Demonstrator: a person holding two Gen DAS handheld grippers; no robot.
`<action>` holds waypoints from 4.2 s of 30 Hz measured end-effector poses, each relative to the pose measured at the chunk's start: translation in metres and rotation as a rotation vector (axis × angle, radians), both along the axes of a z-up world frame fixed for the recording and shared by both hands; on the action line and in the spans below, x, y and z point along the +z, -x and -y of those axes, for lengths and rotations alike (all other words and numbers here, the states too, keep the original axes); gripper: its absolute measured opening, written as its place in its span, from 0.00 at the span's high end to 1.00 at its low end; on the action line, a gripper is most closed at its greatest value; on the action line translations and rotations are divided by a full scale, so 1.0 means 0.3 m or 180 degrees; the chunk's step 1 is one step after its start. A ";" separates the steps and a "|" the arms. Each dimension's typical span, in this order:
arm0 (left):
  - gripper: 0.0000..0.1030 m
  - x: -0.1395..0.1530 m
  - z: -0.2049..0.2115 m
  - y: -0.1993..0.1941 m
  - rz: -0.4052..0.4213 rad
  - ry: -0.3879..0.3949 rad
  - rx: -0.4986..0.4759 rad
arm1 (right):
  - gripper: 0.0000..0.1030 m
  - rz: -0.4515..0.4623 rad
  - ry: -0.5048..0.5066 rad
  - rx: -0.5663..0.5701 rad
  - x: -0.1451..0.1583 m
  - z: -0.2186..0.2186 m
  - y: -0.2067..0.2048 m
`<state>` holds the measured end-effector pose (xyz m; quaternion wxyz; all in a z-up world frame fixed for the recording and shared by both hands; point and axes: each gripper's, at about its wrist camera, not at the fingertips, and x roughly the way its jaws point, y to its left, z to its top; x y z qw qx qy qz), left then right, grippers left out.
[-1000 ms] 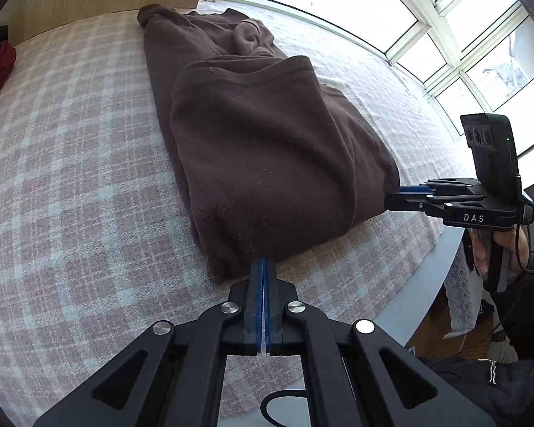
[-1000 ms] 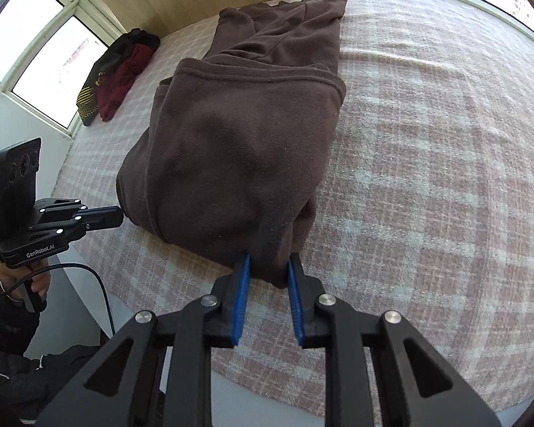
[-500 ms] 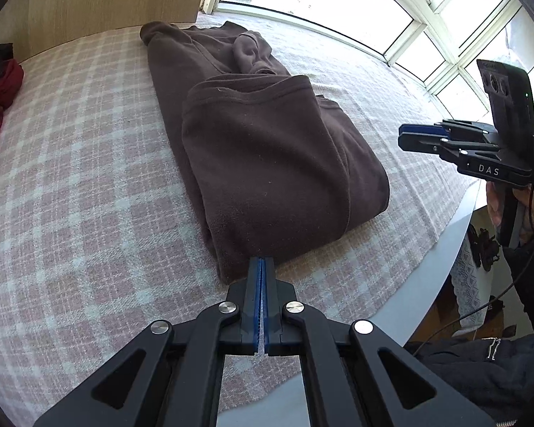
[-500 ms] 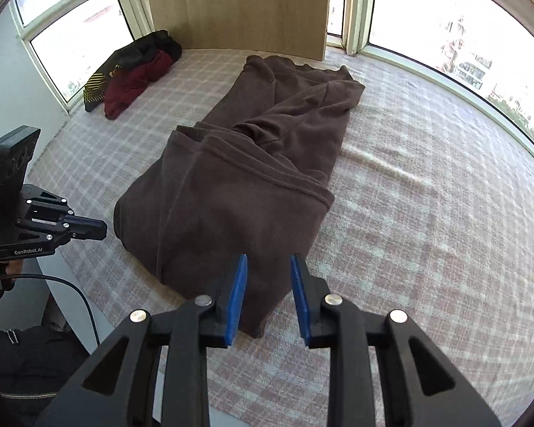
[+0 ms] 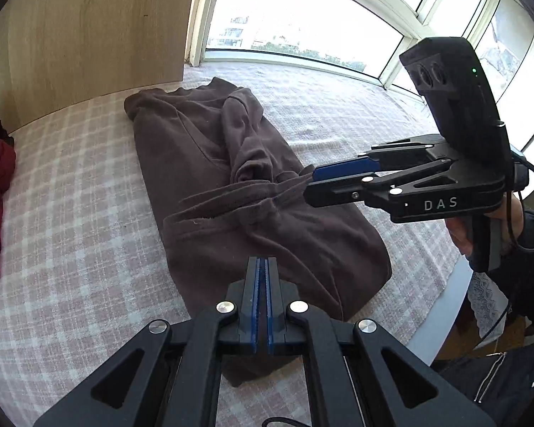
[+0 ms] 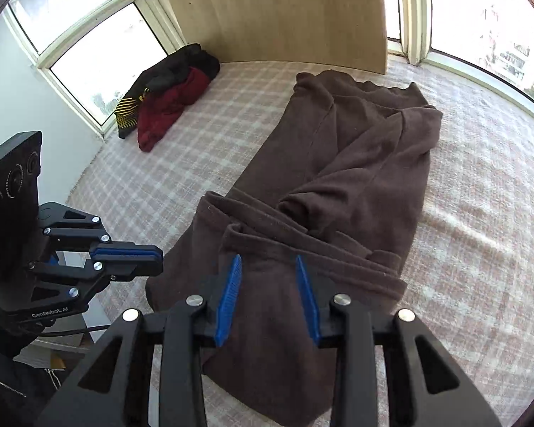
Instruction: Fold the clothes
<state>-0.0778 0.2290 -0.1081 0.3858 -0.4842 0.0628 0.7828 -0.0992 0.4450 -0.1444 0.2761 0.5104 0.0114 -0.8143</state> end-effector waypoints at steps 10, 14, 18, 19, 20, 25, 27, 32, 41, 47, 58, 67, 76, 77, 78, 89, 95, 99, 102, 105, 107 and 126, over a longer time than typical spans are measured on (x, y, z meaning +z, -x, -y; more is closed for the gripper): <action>0.98 -0.202 0.015 0.172 0.0209 0.0520 0.0141 | 0.82 0.0216 -0.0602 0.0160 -0.210 -0.041 0.042; 0.98 -0.121 0.066 0.153 0.0080 0.0445 0.0249 | 0.85 0.0147 -0.0545 -0.0024 -0.131 -0.091 0.017; 0.93 -0.071 0.101 0.038 0.0041 0.0370 0.0044 | 0.54 0.0060 -0.0381 -0.0049 -0.061 -0.155 -0.110; 0.92 -0.076 0.115 0.003 0.0098 0.0362 0.0031 | 0.50 0.0047 -0.0428 -0.0037 -0.066 -0.167 -0.155; 0.88 -0.082 0.129 -0.031 0.0155 0.0354 0.0018 | 0.49 0.0104 -0.0445 -0.0045 -0.082 -0.179 -0.193; 0.82 -0.140 0.164 -0.176 0.0490 0.0342 0.0017 | 0.49 0.0389 -0.0442 -0.0159 -0.177 -0.192 -0.339; 0.79 -0.168 0.165 -0.204 0.0541 0.0360 0.0063 | 0.49 0.0354 -0.0493 -0.0167 -0.205 -0.168 -0.365; 0.69 -0.194 0.153 -0.194 0.0375 0.0438 0.0199 | 0.49 0.0228 -0.0753 -0.0094 -0.250 -0.103 -0.362; 0.85 -0.174 0.124 -0.182 0.0216 0.0229 0.0111 | 0.73 0.0157 -0.0548 -0.0042 -0.234 -0.089 -0.322; 0.88 0.012 0.208 -0.129 0.0127 -0.0380 0.0271 | 0.76 -0.0079 0.0054 -0.0163 -0.022 -0.158 -0.282; 0.90 0.324 0.094 0.418 -0.0528 -0.0613 0.0438 | 0.80 -0.0509 0.0414 -0.0294 0.257 -0.232 0.216; 0.90 0.182 -0.039 0.944 -0.0313 -0.0464 0.0724 | 0.86 -0.0153 0.0277 -0.0491 0.138 -0.245 0.775; 0.91 0.036 -0.059 1.102 -0.0311 -0.0176 0.0729 | 0.64 0.0228 -0.0030 -0.0641 -0.080 -0.252 1.020; 0.91 0.045 -0.042 1.096 -0.0361 -0.0130 0.0720 | 0.61 0.0189 -0.0019 -0.0643 -0.072 -0.260 1.012; 0.91 0.056 -0.022 1.095 -0.0377 -0.0103 0.0710 | 0.57 0.0159 -0.0005 -0.0656 -0.056 -0.273 1.001; 0.73 -0.089 0.058 0.807 0.0539 -0.0305 0.0350 | 0.50 0.0266 0.0127 -0.0599 -0.025 -0.285 0.661; 0.68 -0.175 0.066 0.821 0.1009 -0.0593 0.0520 | 0.49 0.0661 0.0521 -0.0692 -0.148 -0.291 0.648; 0.67 -0.152 0.096 0.863 0.1071 -0.0731 0.0650 | 0.46 0.0700 0.0604 -0.0733 -0.140 -0.320 0.696; 0.54 -0.129 0.116 0.900 0.1069 -0.0794 0.0735 | 0.46 0.0625 0.0495 -0.0710 -0.113 -0.322 0.727; 0.41 -0.115 0.090 0.946 0.1024 -0.0638 0.0768 | 0.46 0.0580 0.0362 -0.0681 -0.099 -0.307 0.772; 0.38 -0.120 0.044 0.965 0.0994 -0.0394 0.0695 | 0.46 0.0625 0.0323 -0.0642 -0.108 -0.290 0.803; 0.60 -0.160 -0.113 0.921 0.0955 -0.0084 0.0307 | 0.62 0.0953 0.0353 -0.0397 -0.158 -0.216 0.876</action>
